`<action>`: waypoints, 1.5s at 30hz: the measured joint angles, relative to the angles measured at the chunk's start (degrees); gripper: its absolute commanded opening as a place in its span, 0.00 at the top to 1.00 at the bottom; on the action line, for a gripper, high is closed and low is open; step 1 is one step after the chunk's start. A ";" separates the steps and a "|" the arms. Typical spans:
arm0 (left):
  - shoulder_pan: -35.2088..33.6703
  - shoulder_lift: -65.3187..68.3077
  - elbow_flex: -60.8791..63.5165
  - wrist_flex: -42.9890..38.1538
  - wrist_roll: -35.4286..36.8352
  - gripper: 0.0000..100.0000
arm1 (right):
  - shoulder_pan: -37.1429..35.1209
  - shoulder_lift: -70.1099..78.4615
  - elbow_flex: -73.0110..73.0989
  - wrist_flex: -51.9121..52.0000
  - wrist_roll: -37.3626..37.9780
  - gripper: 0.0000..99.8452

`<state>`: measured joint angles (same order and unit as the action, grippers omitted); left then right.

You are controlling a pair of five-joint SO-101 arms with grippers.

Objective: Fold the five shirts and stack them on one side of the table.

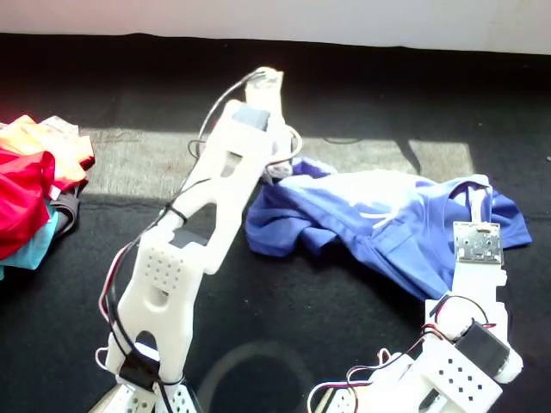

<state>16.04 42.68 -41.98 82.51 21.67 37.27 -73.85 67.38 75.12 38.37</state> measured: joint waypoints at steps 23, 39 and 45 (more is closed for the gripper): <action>-19.52 -26.64 43.25 18.29 -17.93 0.97 | -15.38 33.23 -29.54 -0.70 -14.42 0.99; -28.13 -27.08 43.96 18.29 -28.04 0.75 | -24.18 41.14 -30.77 1.67 -14.42 0.99; -30.42 -27.08 43.69 16.44 -28.04 0.75 | -34.29 41.41 -25.85 1.05 -14.42 0.96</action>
<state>-14.37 15.60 1.71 98.95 -6.37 2.99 -32.44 41.54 76.18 23.96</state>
